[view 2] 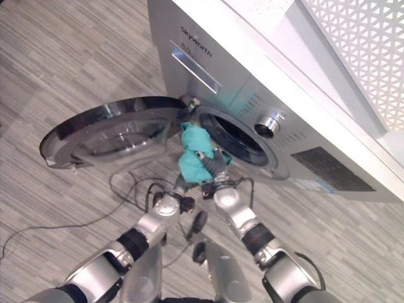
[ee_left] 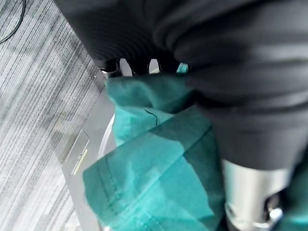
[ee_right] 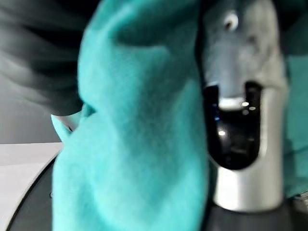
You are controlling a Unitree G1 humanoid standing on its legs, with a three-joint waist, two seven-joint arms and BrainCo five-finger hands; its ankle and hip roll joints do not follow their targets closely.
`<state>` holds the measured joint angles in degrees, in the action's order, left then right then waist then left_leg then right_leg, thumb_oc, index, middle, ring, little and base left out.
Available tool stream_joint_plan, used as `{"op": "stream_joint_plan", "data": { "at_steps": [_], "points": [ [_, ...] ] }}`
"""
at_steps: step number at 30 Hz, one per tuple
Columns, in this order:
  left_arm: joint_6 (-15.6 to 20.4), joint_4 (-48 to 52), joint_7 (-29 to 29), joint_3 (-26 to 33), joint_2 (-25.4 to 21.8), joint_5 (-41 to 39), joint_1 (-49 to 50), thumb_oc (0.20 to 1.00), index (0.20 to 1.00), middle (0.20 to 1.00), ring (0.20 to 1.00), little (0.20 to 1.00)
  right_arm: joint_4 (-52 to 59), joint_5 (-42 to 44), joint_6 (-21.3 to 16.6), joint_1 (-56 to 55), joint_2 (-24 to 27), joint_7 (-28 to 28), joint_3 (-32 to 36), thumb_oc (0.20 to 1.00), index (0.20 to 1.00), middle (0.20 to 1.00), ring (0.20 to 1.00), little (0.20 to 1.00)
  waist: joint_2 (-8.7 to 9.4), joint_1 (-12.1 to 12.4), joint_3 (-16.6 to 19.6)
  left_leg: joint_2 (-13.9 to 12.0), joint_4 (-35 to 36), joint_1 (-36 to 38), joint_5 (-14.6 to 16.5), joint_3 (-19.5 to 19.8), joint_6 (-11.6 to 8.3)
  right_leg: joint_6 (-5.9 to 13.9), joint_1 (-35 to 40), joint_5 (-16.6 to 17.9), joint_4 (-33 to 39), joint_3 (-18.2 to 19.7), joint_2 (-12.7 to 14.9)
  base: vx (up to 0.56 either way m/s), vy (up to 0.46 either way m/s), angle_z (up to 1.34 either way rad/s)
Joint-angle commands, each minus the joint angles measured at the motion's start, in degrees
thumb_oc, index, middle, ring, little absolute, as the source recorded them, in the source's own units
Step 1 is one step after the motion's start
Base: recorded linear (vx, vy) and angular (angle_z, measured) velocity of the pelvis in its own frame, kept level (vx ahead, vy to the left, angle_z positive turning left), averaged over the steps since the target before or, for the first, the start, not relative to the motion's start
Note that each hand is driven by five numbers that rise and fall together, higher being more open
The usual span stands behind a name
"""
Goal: Grab the laundry basket,head to the washer,open it,put in the laundry and shut it.
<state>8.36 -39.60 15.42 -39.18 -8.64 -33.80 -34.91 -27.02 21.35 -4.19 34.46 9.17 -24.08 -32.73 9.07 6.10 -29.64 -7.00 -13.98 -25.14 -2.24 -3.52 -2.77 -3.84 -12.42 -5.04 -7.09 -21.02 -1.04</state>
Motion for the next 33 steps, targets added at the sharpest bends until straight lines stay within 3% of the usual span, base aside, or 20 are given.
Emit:
{"op": "stream_joint_plan", "data": {
  "at_steps": [1, 9, 11, 25, 26, 27, 30, 33],
  "points": [
    [3.1, -1.8, -0.3, -3.6, 10.5, -0.9, -4.1, 1.000, 1.000, 1.000, 1.000, 1.000, 7.7, 2.4, -5.1, 1.7, -2.4, -0.3, -1.5, 0.200, 0.200, 0.200, 0.200, 0.200, -0.75, -1.0, -0.1, -0.5, 4.4, -2.6, -2.3, -4.1, -0.14, 3.14, -2.3, -4.0, -4.0, 0.9, 2.4, 0.00, 0.000, 0.00],
    [3.1, -2.6, 1.4, -2.6, 9.9, 0.7, -5.3, 1.000, 1.000, 1.000, 1.000, 1.000, 10.5, 3.7, -5.8, -0.6, -1.0, -0.2, -2.5, 0.200, 0.200, 0.200, 0.200, 0.200, 0.13, -1.9, -0.2, -1.0, 4.6, -4.0, -2.7, -4.9, -0.28, 3.49, -3.9, -3.4, -4.0, 0.5, 2.5, 0.00, 0.000, -0.01],
    [3.1, -2.6, 1.8, -1.8, 9.4, 1.6, -6.0, 0.200, 0.200, 0.200, 0.200, 0.200, 11.2, 4.5, -6.1, -1.5, -0.6, 0.3, -2.7, 0.200, 0.200, 0.200, 0.200, 0.200, 0.36, -2.1, -0.2, -1.1, 4.9, -4.4, -3.0, -5.0, -0.23, 3.64, -4.6, -3.3, -4.2, 0.3, 2.6, 0.00, 0.000, 0.00],
    [4.7, -2.1, 4.8, 0.5, 8.2, 5.5, -7.4, 0.200, 0.200, 0.200, 0.200, 0.200, 15.0, 6.0, -9.3, -2.4, 0.9, 1.3, -2.7, 0.200, 0.200, 0.200, 0.200, 0.200, 0.24, -3.3, -0.2, -0.7, 6.6, -6.4, -4.0, -6.2, 0.00, 4.31, -7.8, -2.6, -4.5, -0.5, 3.5, 0.00, 0.012, -0.05],
    [4.9, -1.9, 5.0, 1.0, 8.1, 5.7, -7.6, 0.200, 0.200, 0.200, 0.200, 0.200, 15.3, 5.4, -9.4, -3.2, 1.2, 1.3, -2.6, 0.931, 0.931, 0.931, 0.931, 0.931, 0.27, -3.6, -0.2, -0.7, 6.5, -6.5, -3.9, -6.3, 0.03, 4.36, -8.0, -2.5, -4.6, -0.5, 3.6, 0.00, 0.037, -0.03],
    [5.4, -1.3, 5.5, 2.0, 7.5, 6.0, -8.1, 0.200, 0.200, 0.200, 0.200, 0.200, 16.1, 2.9, -9.3, -4.8, 2.5, 1.5, -2.5, 1.000, 1.000, 1.000, 1.000, 1.000, 0.44, -4.2, -0.2, -0.8, 6.6, -6.8, -3.9, -6.6, 0.10, 4.47, -8.5, -2.4, -4.8, -0.3, 3.7, 0.00, 0.054, -0.07],
    [6.1, -0.6, 5.7, 3.2, 6.4, 6.4, -8.7, 0.200, 0.200, 0.200, 0.200, 0.200, 17.1, 1.1, -10.0, -7.2, 3.5, 2.1, -1.9, 1.000, 1.000, 1.000, 1.000, 1.000, 0.64, -5.1, -0.2, -0.8, 6.7, -7.1, -3.9, -6.9, 0.23, 4.60, -9.1, -2.3, -4.9, 0.1, 3.7, -0.01, 0.048, -0.13],
    [7.9, 0.2, 6.2, 6.2, 4.5, 6.2, -9.7, 0.200, 0.200, 0.200, 0.200, 0.200, 17.9, 2.2, -13.6, -14.1, 4.4, 4.5, -0.2, 1.000, 1.000, 1.000, 1.000, 1.000, 1.31, -7.1, -0.2, -1.0, 6.5, -8.1, -4.0, -7.7, 0.38, 5.04, -10.4, -1.8, -5.0, 0.4, 3.9, -0.03, 0.095, -0.14]
  ]
}}
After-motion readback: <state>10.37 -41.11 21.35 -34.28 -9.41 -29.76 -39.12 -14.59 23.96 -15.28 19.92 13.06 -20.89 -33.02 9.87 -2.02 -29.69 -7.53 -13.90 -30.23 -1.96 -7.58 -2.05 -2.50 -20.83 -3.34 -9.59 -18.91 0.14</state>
